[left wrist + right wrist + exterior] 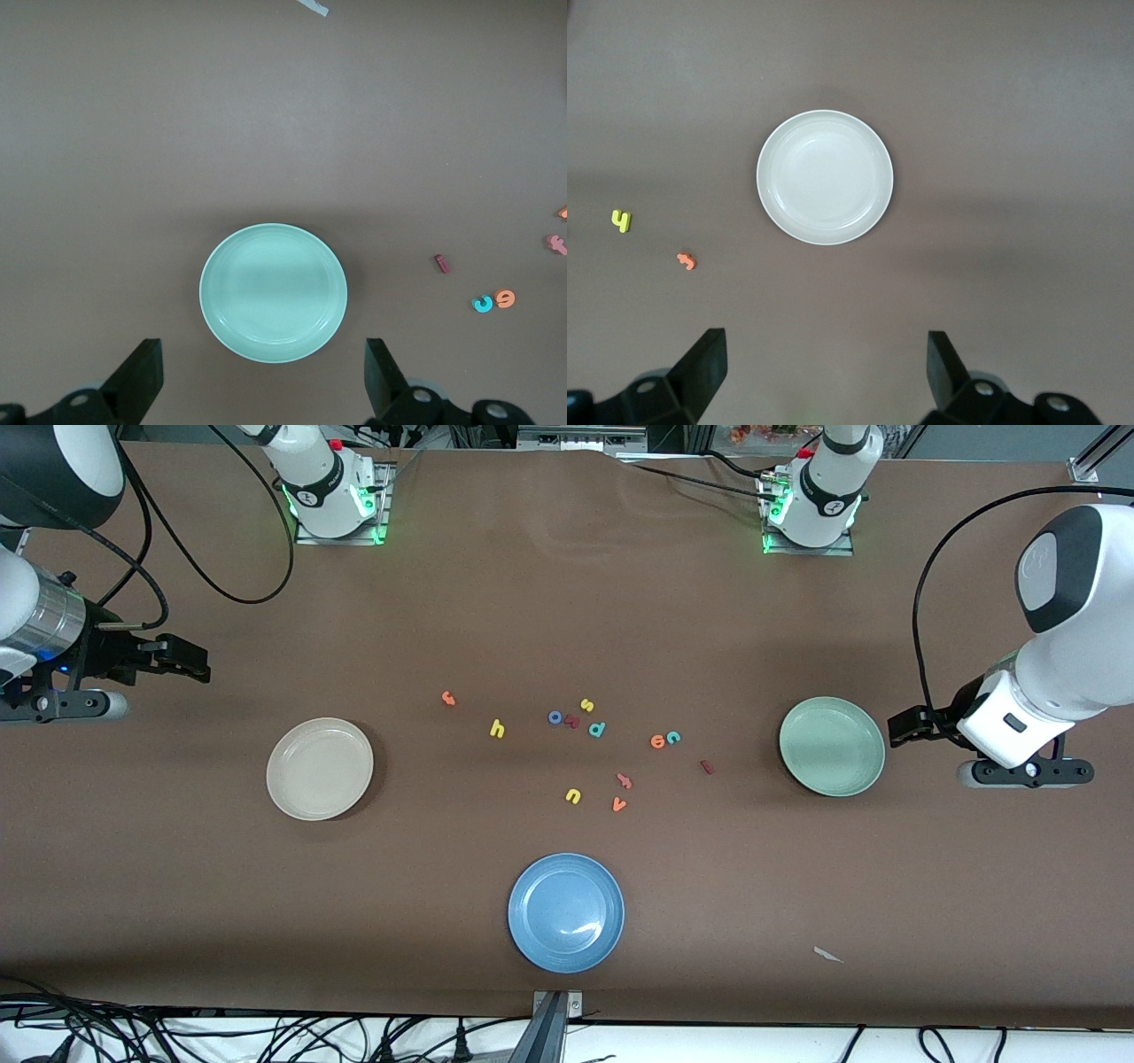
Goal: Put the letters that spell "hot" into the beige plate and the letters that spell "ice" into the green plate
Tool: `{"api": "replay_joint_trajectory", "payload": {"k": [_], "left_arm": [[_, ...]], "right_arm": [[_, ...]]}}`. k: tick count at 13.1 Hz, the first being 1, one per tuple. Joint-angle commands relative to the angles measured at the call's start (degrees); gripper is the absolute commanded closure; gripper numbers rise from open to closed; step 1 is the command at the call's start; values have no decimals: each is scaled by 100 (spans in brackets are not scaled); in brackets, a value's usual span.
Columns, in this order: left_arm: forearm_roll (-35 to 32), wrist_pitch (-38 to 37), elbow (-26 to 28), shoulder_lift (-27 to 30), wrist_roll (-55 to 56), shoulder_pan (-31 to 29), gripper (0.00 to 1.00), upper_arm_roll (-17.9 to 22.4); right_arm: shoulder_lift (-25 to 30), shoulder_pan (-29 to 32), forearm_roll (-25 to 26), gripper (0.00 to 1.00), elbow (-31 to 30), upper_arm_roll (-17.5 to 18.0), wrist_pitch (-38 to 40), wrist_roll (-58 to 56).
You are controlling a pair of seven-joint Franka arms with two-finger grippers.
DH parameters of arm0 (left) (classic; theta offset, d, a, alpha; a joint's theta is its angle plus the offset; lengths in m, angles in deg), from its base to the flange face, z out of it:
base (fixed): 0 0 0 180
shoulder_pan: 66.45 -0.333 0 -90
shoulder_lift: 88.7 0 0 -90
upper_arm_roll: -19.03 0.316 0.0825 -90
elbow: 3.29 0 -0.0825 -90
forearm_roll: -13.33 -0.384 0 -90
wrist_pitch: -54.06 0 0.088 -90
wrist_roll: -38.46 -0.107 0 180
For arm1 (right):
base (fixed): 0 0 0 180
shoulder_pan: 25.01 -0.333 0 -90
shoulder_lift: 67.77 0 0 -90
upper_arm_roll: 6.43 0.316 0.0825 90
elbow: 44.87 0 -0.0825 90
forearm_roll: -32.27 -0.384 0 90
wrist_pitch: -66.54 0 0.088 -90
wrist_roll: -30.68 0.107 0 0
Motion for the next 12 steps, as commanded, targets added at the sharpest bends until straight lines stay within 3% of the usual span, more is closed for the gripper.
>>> {"api": "replay_joint_trajectory", "payload": {"k": [1, 12], "left_arm": [[116, 22, 87, 66, -140, -21, 0, -7], [116, 31, 96, 66, -140, -21, 0, -7]], "right_arm": [[60, 38, 85, 0, -71, 38, -82, 10], [60, 38, 94, 0, -28, 47, 13, 2]]}}
